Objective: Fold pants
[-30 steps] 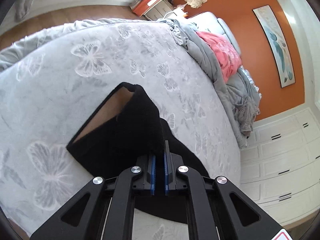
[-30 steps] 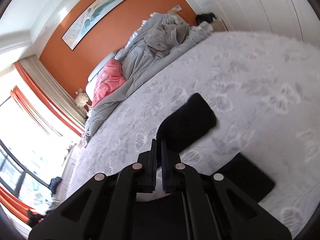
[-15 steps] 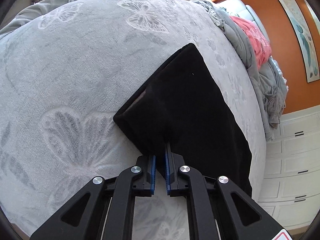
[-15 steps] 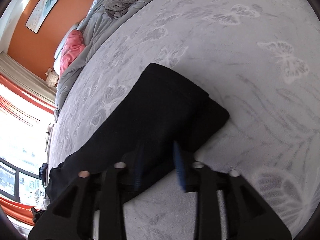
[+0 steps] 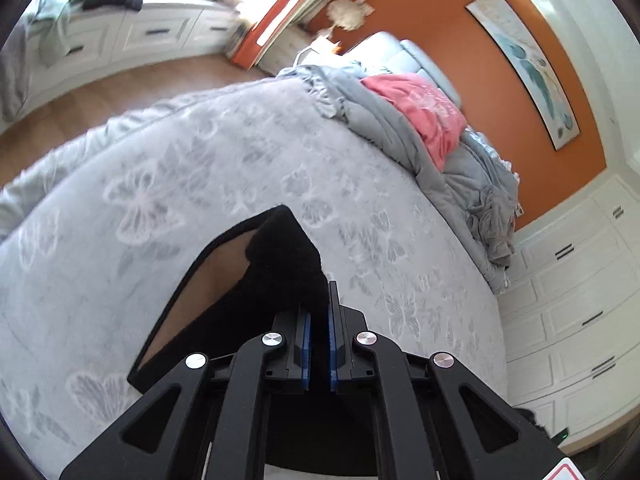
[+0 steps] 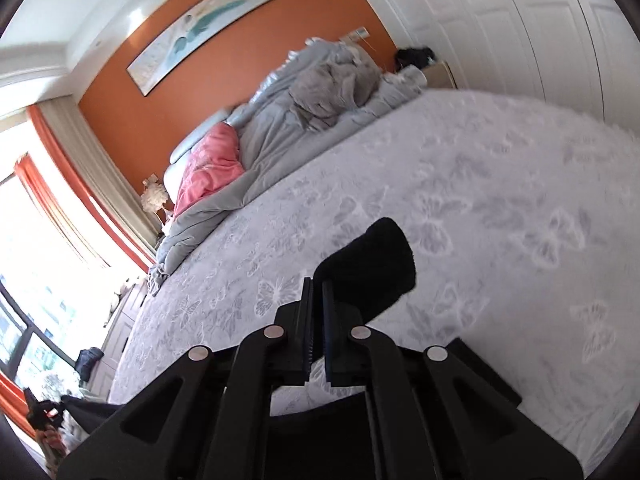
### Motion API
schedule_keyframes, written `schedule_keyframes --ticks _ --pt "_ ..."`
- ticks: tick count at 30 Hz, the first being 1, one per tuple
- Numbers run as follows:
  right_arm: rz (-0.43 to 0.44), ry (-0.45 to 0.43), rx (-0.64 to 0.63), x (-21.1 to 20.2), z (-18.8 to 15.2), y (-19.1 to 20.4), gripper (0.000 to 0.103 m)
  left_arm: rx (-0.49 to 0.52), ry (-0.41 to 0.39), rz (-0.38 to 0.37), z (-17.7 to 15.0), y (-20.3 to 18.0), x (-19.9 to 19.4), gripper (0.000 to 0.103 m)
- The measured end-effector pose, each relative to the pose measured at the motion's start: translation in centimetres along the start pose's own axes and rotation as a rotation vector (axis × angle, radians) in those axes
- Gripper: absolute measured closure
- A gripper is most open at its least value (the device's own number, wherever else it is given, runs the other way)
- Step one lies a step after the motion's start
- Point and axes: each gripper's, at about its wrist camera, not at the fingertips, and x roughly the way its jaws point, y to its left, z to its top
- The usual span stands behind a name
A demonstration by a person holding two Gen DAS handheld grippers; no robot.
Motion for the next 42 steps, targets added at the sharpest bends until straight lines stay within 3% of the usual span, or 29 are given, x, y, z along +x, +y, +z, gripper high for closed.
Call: schedule_keyframes --ticks 2,7,8,9,12,18,22,23,24,25,26,28,29,31,33,35,37,42 --pt "-0.058 0.039 -0.004 0.5 -1.1 -1.8 0.100 0.022 0.018 0.056 -0.9 1.2 0.6 0.099" --pt "-0.160 0.257 0.176 5.2 -10.5 -11.9 0.100 -0.112 0.230 0.152 -7.7 11.6 6.4 0.098" --pt "-0.177 0.285 0.201 5.7 -12.2 -13.2 0.100 -0.128 0.248 0.151 -8.9 12.9 7.1 0.096" --pt "-0.180 0.293 0.216 5.9 -13.3 -14.0 0.100 -0.135 0.211 0.108 -9.5 13.5 6.8 0.096" --pt "-0.143 0.258 0.275 5.0 -13.9 -14.8 0.100 -0.162 0.196 0.068 -9.5 14.1 5.9 0.096" --pt "-0.097 0.199 0.223 2.1 -10.7 -11.7 0.100 -0.116 0.154 0.042 -9.1 12.6 3.3 0.096" --pt "-0.262 0.349 0.150 4.5 -12.1 -12.4 0.099 -0.072 0.241 0.139 -10.2 13.0 4.9 0.089" --pt "-0.282 0.330 0.134 3.9 -12.2 -11.9 0.099 -0.077 0.246 0.140 -10.4 13.0 4.6 0.088" --pt "-0.342 0.288 0.093 2.6 -11.9 -10.3 0.093 -0.085 0.236 0.137 -10.4 12.8 3.7 0.086" --pt "-0.382 0.257 0.034 1.3 -11.9 -8.7 0.093 -0.081 0.219 0.150 -10.5 12.3 2.5 0.068" --pt "-0.396 0.229 -0.044 0.2 -11.8 -6.5 0.093 -0.065 0.183 0.177 -10.5 11.6 0.9 0.044" --pt "-0.352 0.175 -0.227 -2.3 -12.5 -0.5 0.091 -0.028 0.088 0.220 -10.5 10.0 -2.5 0.027" --pt "-0.288 0.179 -0.303 -2.7 -13.1 2.6 0.089 -0.011 0.050 0.237 -10.4 9.2 -3.9 0.026" --pt "-0.099 0.235 -0.450 -2.6 -15.7 9.9 0.074 -0.036 -0.012 0.251 -10.1 7.5 -6.1 0.024" --pt "0.060 0.300 -0.576 -1.5 -19.4 16.7 0.043 -0.100 -0.079 0.225 -10.1 5.6 -7.6 0.021" --pt "0.204 0.356 -0.745 0.1 -24.3 23.8 0.043 -0.136 -0.127 0.168 -10.5 3.4 -8.1 0.016" --pt "0.273 0.391 -0.903 1.6 -29.2 29.6 0.044 -0.133 -0.139 0.155 -11.0 1.1 -7.4 0.016" --pt "0.347 0.489 -1.055 5.4 -36.6 37.2 0.045 0.009 -0.080 0.218 -12.4 -2.4 -3.4 0.016"
